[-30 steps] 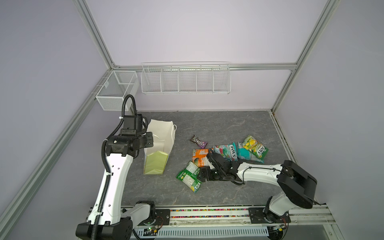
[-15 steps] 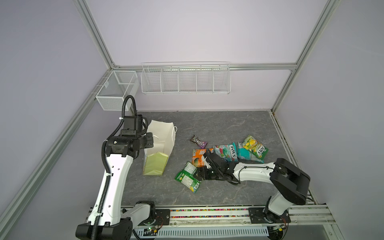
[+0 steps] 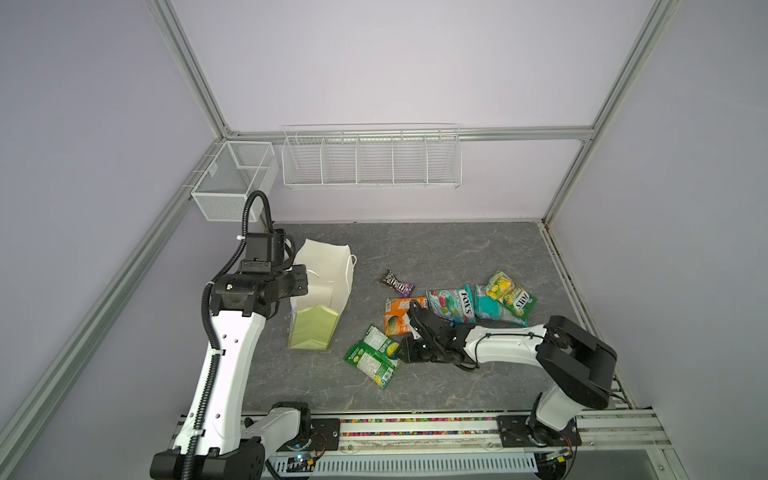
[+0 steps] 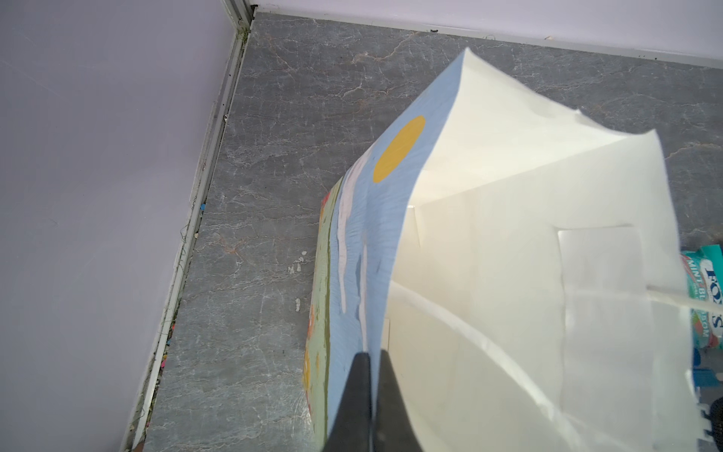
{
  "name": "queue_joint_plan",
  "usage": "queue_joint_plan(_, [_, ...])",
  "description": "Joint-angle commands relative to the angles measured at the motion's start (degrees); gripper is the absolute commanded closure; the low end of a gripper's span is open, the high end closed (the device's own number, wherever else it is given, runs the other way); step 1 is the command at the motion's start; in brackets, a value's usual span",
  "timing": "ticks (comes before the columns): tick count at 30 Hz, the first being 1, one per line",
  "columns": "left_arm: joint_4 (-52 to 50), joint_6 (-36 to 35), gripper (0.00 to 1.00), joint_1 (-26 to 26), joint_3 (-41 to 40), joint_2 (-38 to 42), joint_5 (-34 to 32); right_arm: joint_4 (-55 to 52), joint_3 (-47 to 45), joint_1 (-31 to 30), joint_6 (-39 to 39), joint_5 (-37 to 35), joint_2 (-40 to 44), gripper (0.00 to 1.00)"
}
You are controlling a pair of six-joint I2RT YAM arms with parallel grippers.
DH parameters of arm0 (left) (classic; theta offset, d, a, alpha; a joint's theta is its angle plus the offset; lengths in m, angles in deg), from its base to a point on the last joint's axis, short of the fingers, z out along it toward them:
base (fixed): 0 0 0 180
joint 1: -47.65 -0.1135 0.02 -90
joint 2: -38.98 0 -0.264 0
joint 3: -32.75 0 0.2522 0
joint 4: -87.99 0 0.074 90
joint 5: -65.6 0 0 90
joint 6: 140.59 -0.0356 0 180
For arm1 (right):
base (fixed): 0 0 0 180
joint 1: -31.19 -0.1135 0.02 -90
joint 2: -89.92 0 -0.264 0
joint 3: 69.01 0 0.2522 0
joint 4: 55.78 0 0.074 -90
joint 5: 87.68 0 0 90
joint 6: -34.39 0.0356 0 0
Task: Place the snacks into the paper bag
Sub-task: Pick up the snack at the center of the table.
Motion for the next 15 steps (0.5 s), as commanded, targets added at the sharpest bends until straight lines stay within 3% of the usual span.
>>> queue_joint_plan(1, [0.72, 1.15, 1.00, 0.29, -0.68, 0.95, 1.35, -1.89, 1.31, -0.57, -0.98, -0.75, 2.09, 0.68])
queue_joint_plan(8, [2.69, 2.65, 1.00, 0.29, -2.35, 1.30, 1.85, -4.91, 3.15, -1.37, -3.93, -1.91, 4.59, 0.92])
queue_joint_plan(15, [3.54, 3.69, 1.00, 0.28, -2.35, 1.31, 2.73, -6.02, 3.70, -2.04, -6.21, -2.62, 7.52, 0.93])
